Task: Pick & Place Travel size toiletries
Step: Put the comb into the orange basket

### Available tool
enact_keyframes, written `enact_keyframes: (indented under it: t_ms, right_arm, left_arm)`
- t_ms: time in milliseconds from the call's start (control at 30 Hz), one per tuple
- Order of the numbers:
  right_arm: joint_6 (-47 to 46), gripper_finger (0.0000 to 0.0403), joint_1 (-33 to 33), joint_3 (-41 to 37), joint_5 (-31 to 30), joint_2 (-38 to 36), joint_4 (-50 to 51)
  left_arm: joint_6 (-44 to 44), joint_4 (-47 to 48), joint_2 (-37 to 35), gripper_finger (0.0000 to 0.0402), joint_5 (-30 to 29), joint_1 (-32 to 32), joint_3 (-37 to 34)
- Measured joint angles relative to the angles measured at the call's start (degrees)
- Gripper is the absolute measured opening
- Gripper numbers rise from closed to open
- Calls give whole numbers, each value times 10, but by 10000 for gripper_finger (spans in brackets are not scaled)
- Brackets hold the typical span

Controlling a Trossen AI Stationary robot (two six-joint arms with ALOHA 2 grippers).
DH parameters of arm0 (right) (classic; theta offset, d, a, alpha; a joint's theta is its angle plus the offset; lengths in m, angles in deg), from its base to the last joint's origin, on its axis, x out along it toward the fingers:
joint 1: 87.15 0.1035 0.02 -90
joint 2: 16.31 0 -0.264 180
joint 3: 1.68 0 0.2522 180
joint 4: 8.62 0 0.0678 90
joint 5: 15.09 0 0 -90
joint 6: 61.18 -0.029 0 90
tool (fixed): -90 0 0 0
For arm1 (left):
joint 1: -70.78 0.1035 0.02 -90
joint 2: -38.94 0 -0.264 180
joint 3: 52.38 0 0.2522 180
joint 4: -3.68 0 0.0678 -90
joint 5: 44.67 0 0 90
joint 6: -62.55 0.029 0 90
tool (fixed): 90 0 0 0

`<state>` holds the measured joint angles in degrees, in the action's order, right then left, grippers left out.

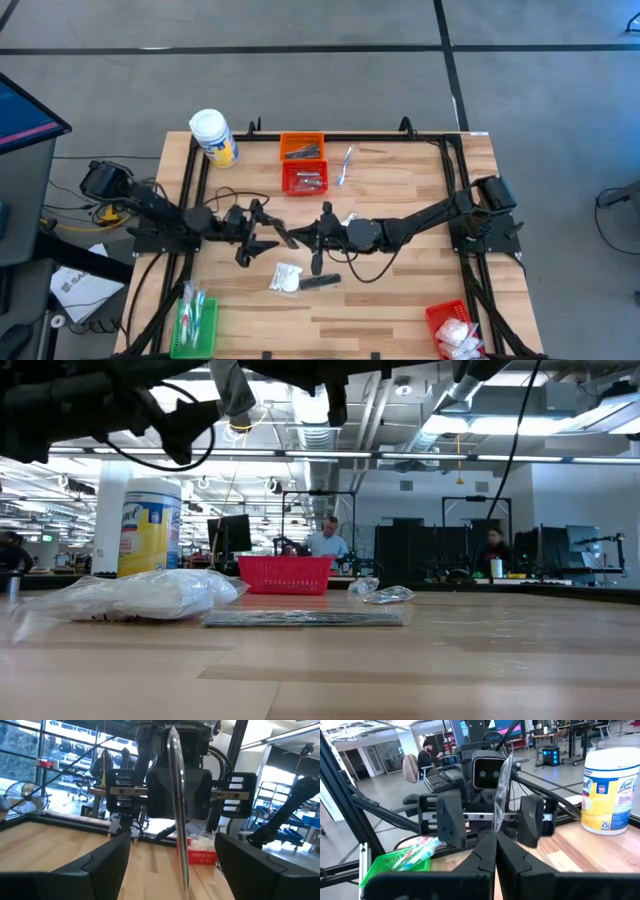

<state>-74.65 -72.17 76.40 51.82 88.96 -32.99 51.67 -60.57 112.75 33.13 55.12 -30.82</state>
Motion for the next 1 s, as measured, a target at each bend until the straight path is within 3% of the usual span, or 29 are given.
enact_keyframes:
  t_ms: [333,500,667,833,1000]
  right_arm:
    - [0,0,0,0,0,0,11]
    - [0,0,0,0,0,0,14]
    - [0,0,0,0,1,0,14]
    - [0,9,0,0,3,0,23]
    - [3,68,4,0,5,0,29]
  left_arm:
    - [4,-17,70,284,-3,0,41]
    - [3,-19,72,255,-5,0,42]
    - [-3,-21,72,179,-7,0,42]
    - [-11,-20,72,28,5,0,41]
    - [-18,-13,72,7,22,-4,41]
